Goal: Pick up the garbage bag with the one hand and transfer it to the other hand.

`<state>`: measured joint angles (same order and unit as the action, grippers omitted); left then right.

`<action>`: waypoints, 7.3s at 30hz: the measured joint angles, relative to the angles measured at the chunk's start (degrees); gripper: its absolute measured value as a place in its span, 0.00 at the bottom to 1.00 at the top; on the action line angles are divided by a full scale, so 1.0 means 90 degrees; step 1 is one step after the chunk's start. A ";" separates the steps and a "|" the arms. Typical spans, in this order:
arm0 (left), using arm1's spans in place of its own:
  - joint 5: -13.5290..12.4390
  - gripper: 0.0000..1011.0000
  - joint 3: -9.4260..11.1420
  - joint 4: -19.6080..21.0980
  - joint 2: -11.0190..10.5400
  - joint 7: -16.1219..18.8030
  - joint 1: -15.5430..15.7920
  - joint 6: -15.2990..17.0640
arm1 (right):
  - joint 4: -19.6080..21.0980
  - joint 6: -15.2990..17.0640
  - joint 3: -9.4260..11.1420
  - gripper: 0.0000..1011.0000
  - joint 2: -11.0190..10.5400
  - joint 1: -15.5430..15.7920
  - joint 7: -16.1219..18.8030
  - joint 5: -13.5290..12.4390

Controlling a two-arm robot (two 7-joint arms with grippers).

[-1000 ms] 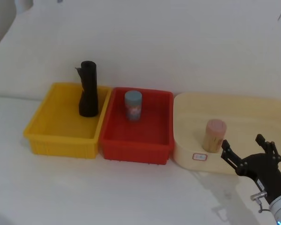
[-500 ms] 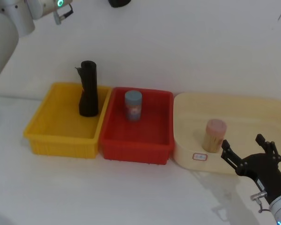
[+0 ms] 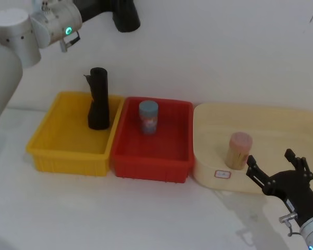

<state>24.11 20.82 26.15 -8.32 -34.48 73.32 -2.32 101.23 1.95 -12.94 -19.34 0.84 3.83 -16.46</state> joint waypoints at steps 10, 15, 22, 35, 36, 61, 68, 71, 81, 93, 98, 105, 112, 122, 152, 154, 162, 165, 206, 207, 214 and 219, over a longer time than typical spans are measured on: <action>-0.0141 0.48 0.0058 0.0723 -0.0147 0.0363 -0.0646 0.0035 | 0.0000 0.0000 0.0000 0.99 0.0000 0.0000 0.0000 0.0000; -0.0212 0.48 0.0086 0.1106 -0.0227 0.0557 -0.0985 0.0053 | 0.0000 0.0000 0.0000 0.99 0.0000 0.0000 0.0000 0.0000; -0.0307 0.48 0.0126 0.1615 -0.0327 0.0813 -0.1438 0.0077 | 0.0000 0.0000 0.0000 0.99 0.0000 0.0000 0.0000 -0.0001; -0.0485 0.48 0.0202 0.2551 -0.0517 0.1289 -0.2273 0.0122 | 0.0000 0.0000 0.0000 0.99 0.0000 0.0000 0.0000 -0.0001; -0.0496 0.48 0.0206 0.2609 -0.0530 0.1319 -0.2324 0.0125 | 0.0000 0.0000 0.0000 0.99 0.0000 0.0000 0.0000 0.0000; -0.0839 0.48 0.0347 0.4440 -0.0900 0.2240 -0.3951 0.0211 | -0.0001 0.0000 0.0000 0.99 0.0000 0.0000 0.0000 -0.0001; -0.0932 0.48 0.0385 0.4936 -0.1000 0.2491 -0.4394 0.0234 | -0.0001 0.0000 0.0000 0.99 0.0000 0.0000 0.0000 -0.0001; -0.0978 0.48 0.0402 0.5162 -0.1046 0.2606 -0.4596 0.0244 | 0.0000 0.0000 0.0000 0.99 0.0000 0.0000 0.0000 -0.0001; -0.1112 0.48 0.0462 0.5881 -0.1194 0.2972 -0.5237 0.0278 | 0.0000 0.0000 0.0000 0.99 0.0000 0.0000 0.0000 0.0000; -0.1270 0.48 0.0530 0.6714 -0.1364 0.3391 -0.5981 0.0313 | 0.0000 0.0000 0.0000 0.99 0.0000 0.0000 0.0000 -0.0001; -0.1342 0.48 0.0559 0.7093 -0.1441 0.3587 -0.6321 0.0336 | -0.0001 0.0000 0.0000 0.99 0.0000 0.0000 0.0000 -0.0001; -0.1400 0.48 0.0583 0.7409 -0.1504 0.3747 -0.6602 0.0350 | 0.0000 0.0000 0.0000 0.99 0.0000 0.0000 0.0000 -0.0001; -0.1408 0.48 0.0584 0.7445 -0.1511 0.3766 -0.6636 0.0351 | 0.0000 0.0000 0.0000 0.99 0.0000 0.0000 0.0000 -0.0001; -0.1408 0.48 0.0583 0.7448 -0.1508 0.3766 -0.6637 0.0351 | 0.0000 0.0000 0.0000 0.99 0.0000 0.0000 0.0000 -0.0001; -0.1321 0.48 0.0625 0.7321 -0.1331 0.3473 -0.6258 0.0499 | 0.0000 0.0000 0.0000 0.99 0.0000 0.0000 0.0000 -0.0001; -0.1322 0.48 0.0636 0.7292 -0.1295 0.3439 -0.6175 0.0501 | 0.0000 0.0000 0.0000 0.99 0.0000 0.0000 0.0000 -0.0001; -0.1291 0.48 0.0698 0.7091 -0.1094 0.3100 -0.5643 0.0553 | 0.0000 0.0000 0.0009 0.99 0.0000 -0.0011 0.0024 -0.0006; -0.1220 0.48 0.0722 0.7009 -0.1036 0.2920 -0.5460 0.0624 | 0.0012 0.0001 0.0025 0.99 -0.0021 -0.0041 0.0110 -0.0040; -0.1115 0.48 0.1688 0.6044 -0.0834 0.1045 -0.3418 0.2613 | 0.0157 0.1443 -0.0141 0.99 -0.0259 -0.1845 0.1795 -0.1585; -0.1129 0.48 0.1692 0.6038 -0.0826 0.1052 -0.3408 0.2600 | 0.0147 0.1505 -0.0152 0.99 -0.0255 -0.1885 0.1805 -0.1630; -0.1227 0.48 0.1736 0.6008 -0.0763 0.1079 -0.3328 0.2554 | 0.0039 0.1679 -0.0206 0.99 -0.0218 -0.2058 0.1855 -0.1793; -0.1256 0.48 0.1772 0.6005 -0.0719 0.1044 -0.3287 0.2652 | -0.0056 0.1718 -0.0249 0.99 -0.0195 -0.2175 0.1900 -0.1869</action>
<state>12.81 36.76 80.19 -14.80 -25.08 43.74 21.54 100.73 17.41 -15.19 -21.09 -18.74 20.93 -33.28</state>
